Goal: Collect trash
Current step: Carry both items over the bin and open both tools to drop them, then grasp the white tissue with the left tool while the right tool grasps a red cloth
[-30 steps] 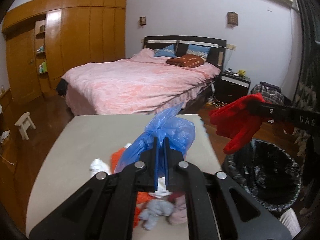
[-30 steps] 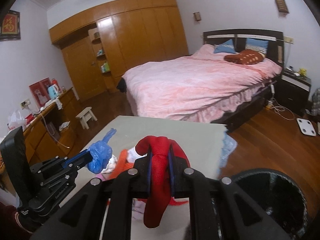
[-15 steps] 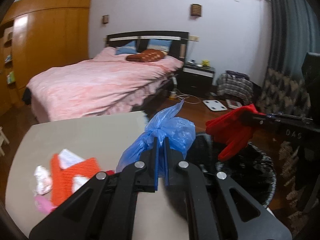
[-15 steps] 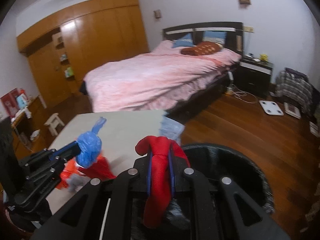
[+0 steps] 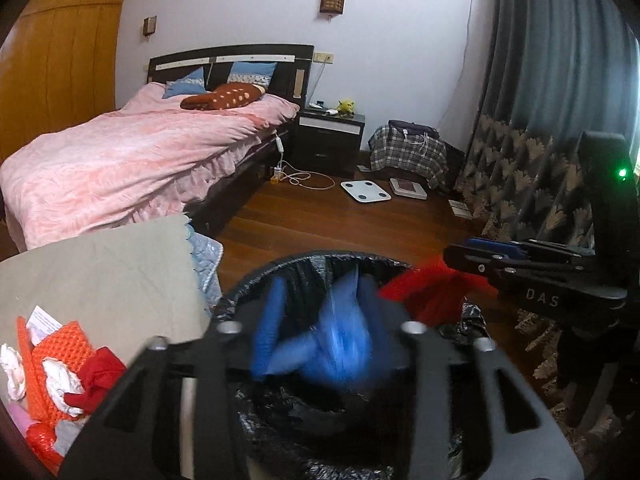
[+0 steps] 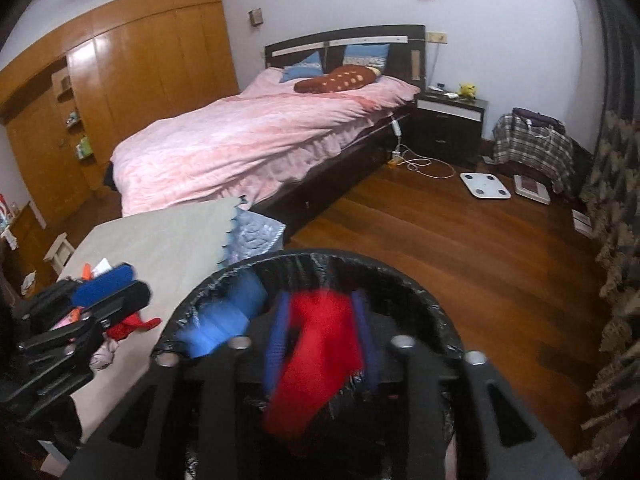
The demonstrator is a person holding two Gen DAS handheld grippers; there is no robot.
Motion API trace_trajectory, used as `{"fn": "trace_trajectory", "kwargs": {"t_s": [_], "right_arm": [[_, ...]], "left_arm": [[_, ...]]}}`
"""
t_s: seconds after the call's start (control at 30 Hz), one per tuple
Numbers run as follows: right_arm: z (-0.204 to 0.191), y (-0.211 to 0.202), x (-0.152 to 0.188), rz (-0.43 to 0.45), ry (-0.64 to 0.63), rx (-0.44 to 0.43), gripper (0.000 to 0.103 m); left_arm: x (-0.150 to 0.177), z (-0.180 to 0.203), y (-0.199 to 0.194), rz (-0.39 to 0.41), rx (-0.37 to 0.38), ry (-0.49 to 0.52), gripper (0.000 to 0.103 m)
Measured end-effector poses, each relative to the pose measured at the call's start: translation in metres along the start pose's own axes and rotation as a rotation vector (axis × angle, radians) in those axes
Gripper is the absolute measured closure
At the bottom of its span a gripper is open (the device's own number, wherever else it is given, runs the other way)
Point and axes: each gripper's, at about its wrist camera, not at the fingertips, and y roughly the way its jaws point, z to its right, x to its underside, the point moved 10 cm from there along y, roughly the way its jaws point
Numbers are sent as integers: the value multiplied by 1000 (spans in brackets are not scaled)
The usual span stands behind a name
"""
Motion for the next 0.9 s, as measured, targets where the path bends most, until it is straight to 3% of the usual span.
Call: {"fn": "trace_trajectory", "kwargs": {"t_s": [0.07,0.2,0.3,0.37,0.9], "right_arm": [[1,0,0,7,6,11,51],[-4,-3,-5,39,16,32,17],[-20,-7,-10,72,7,29,6],[-31,-6,-13,82,1,10,6],[-198,37,-3,65,-152,-206,6]], "left_arm": [[0,-7,-3,3,-21,-2,51],[2,-37,-22,19,-95,-24,34],[3,-63,-39,36,-162,-45,23],[4,-79,-49,42,-201,-60,17],[30,-226,-140,66,-516,-163,17]]}}
